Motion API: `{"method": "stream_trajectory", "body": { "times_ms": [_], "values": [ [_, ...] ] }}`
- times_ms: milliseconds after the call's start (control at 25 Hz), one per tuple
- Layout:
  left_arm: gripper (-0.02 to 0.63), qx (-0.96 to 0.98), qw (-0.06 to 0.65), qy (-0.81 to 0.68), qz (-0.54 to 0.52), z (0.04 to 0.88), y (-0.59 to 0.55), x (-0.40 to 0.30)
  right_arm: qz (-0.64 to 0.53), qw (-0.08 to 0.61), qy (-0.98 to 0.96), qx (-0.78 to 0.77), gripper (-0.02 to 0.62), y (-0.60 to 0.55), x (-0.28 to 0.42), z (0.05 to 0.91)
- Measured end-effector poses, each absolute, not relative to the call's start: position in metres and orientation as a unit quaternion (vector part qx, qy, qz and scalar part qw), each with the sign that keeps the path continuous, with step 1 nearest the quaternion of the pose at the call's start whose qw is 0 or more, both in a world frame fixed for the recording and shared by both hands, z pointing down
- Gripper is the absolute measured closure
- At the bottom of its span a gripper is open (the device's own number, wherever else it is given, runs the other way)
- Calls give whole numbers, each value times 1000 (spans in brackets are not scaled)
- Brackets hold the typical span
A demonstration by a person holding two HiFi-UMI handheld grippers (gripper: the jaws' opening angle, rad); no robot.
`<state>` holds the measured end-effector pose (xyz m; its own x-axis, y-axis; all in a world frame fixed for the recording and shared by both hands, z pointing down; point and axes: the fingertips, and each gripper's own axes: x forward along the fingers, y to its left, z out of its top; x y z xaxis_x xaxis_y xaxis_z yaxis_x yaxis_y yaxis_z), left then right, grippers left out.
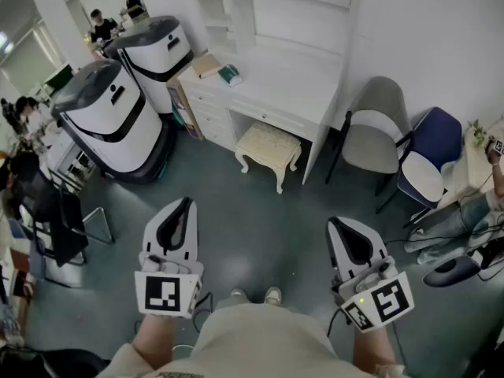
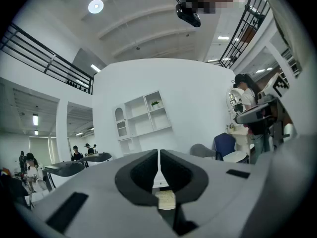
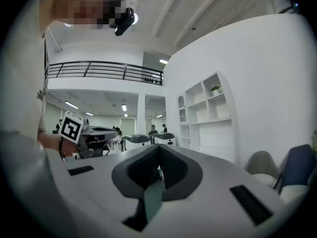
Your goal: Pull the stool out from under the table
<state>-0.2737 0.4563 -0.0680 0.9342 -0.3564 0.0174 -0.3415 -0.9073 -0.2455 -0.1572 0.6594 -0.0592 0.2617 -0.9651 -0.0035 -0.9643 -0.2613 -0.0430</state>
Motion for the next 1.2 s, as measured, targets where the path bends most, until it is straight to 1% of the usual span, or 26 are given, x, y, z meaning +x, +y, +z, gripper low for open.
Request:
{"method": "stream_trajectory", "body": {
  "times_ms": [120,280,560,800,840,880,920,960,1040,1200],
  "values": [
    [574,-976,122,180,-30,-69,457,-274,-8,39,605,-795,574,662,-155,-64],
    [574,-976,117,181,-32,-65,457,-282,-11,26,601,-799,574,659,-158,-59],
    [574,-976,113,183,-33,-64,463,-278,-21,26,605,-796,572,663,-157,-51],
    [574,-973,98,208,25,-75,458,-290,-19,25,599,-800,567,667,-146,-49],
    [572,-972,88,213,41,-78,457,-292,-19,24,597,-802,529,666,-144,-49],
    [522,-972,80,215,55,-81,456,-294,-18,21,597,-802,449,665,-142,-48],
    [414,-972,74,213,64,-82,455,-294,-17,14,598,-801,393,663,-141,-48],
    [388,-973,69,211,67,-81,454,-292,-15,6,598,-801,387,662,-140,-47],
    [374,-975,66,204,65,-76,454,-288,-11,0,596,-803,385,660,-137,-46],
    [371,-975,78,197,59,-67,452,-276,-6,19,586,-810,355,656,-125,-41]
  ]
}}
